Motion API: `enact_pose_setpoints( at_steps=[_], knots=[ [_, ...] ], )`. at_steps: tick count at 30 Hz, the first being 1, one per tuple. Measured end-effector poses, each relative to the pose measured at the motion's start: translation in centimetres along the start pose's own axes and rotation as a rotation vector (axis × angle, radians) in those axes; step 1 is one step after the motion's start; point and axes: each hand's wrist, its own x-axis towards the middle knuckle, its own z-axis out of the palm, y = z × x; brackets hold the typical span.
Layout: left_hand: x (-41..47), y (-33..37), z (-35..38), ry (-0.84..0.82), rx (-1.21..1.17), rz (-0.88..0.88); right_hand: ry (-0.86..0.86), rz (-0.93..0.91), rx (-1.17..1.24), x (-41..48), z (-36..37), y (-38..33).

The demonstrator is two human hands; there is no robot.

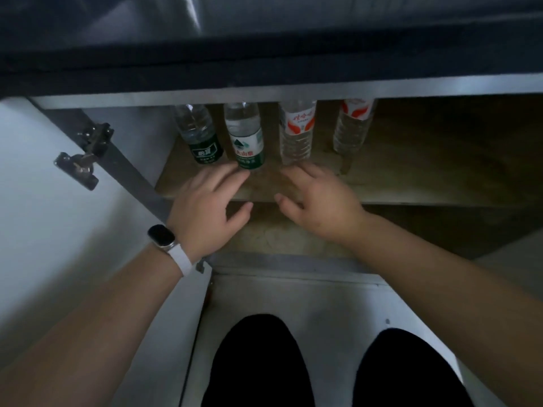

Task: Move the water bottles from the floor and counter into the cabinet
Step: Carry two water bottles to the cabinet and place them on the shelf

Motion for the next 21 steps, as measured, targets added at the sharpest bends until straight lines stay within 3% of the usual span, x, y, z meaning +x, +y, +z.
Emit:
enact_pose_setpoints(
  at_steps=[10, 16, 21],
  knots=[
    [-0.2, 9.3, -13.6, -0.219, -0.015, 0.042, -0.265, 0.041, -0.158, -7.6, -15.8, -3.2],
    [1.6, 15.0, -23.8, -0.289, -0.07, 0.046, -0.302, 0.083, -0.176, -11.2, -27.5, -6.8],
    [3.5, 19.9, -31.1, -0.286, -0.086, 0.152, -0.272, 0.136, -0.209, -15.3, -36.3, -9.7]
  ],
)
